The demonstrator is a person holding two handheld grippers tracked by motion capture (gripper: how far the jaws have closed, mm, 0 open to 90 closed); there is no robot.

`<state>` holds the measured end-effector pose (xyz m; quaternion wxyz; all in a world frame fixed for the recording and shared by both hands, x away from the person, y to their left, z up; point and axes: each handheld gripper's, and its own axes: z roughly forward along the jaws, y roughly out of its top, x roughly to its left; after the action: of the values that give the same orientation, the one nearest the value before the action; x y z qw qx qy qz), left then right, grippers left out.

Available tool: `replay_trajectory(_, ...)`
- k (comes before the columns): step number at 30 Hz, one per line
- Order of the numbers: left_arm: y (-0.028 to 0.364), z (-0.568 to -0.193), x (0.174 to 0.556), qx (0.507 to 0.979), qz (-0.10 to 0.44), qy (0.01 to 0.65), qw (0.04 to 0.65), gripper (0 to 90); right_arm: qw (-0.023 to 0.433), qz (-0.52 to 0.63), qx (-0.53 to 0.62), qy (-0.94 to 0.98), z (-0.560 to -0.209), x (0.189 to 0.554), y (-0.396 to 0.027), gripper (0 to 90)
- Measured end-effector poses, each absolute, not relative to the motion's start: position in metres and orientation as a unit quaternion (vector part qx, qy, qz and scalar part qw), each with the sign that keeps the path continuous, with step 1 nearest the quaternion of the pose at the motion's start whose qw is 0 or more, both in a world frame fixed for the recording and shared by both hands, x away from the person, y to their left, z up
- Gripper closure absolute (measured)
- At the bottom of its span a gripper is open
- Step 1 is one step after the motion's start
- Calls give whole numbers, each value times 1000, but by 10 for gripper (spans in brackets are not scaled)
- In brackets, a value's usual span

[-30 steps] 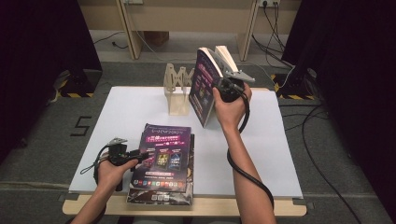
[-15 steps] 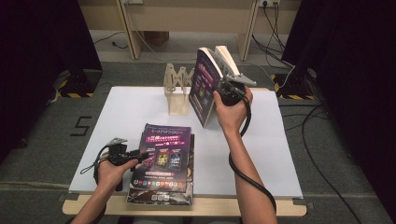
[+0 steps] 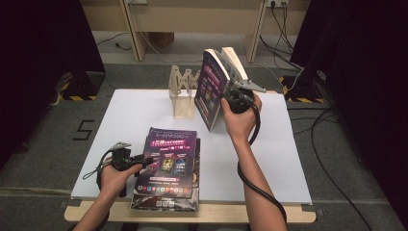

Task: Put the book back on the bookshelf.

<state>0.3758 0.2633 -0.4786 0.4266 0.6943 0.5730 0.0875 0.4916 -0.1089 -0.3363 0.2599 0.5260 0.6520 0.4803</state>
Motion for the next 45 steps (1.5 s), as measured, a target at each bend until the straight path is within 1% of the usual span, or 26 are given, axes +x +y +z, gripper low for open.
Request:
replay_trajectory(9, 263, -479, 376, 696, 86, 572, 426, 476, 249, 477, 531, 655, -343, 486, -113, 560)
replay_trajectory(13, 263, -480, 376, 696, 86, 573, 424, 481, 253, 473, 532, 655, -348, 483, -116, 560)
replay_trajectory(21, 263, -479, 376, 696, 87, 575, 422, 486, 241, 466, 535, 662, -358, 476, -118, 558)
replay_trajectory(45, 263, -479, 379, 692, 91, 582, 418, 476, 199, 431, 547, 690, -403, 459, -115, 552)
